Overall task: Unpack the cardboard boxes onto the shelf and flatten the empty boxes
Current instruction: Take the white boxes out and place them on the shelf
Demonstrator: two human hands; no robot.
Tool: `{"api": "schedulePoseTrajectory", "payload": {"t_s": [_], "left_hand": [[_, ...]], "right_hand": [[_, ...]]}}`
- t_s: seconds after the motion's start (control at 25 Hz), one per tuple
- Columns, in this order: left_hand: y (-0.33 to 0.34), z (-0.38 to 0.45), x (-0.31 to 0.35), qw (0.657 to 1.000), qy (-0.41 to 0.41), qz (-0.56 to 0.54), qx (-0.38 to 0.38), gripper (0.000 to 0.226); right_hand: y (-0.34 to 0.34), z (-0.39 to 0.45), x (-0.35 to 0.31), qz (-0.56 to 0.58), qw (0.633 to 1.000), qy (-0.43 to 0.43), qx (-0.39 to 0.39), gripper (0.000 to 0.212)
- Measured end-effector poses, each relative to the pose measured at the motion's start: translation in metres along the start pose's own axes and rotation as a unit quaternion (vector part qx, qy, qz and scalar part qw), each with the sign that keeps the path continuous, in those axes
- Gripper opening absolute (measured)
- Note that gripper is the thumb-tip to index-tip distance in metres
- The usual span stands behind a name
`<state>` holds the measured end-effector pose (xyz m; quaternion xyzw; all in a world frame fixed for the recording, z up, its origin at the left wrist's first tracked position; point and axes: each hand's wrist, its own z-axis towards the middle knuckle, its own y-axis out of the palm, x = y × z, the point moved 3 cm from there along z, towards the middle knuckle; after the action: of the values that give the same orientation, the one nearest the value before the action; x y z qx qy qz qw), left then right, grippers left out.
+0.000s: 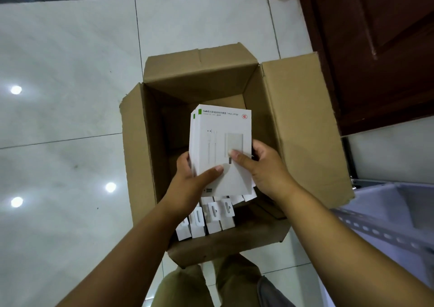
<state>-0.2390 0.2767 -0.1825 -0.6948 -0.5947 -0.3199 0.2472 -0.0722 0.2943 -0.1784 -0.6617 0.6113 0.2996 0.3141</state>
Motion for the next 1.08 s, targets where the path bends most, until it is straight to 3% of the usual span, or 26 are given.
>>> {"api": "schedulePoseTrajectory", "payload": {"t_s": [0.28,0.52,0.72,1.08], "left_hand": [[0.003,-0.051,0.035,0.999,0.021,0.018,-0.027,0.066],[0.004,-0.112,0.069,0.991,0.069,0.052,-0.100,0.082],[0.023,-0.169,0.097,0.981,0.104,0.085,-0.137,0.059],[0.085,-0.267,0.131,0.951,0.177,0.103,-0.232,0.057]], "right_hand": [[-0.002,-0.068,-0.030,0.041,0.998,-0.029,0.047,0.018],[0.003,-0.154,-0.054,0.072,0.988,-0.080,0.113,0.022],[-0.002,-0.236,-0.066,0.126,0.967,-0.118,0.188,0.019],[-0.033,-0.375,-0.075,0.131,0.924,-0.184,0.310,0.014]]}}
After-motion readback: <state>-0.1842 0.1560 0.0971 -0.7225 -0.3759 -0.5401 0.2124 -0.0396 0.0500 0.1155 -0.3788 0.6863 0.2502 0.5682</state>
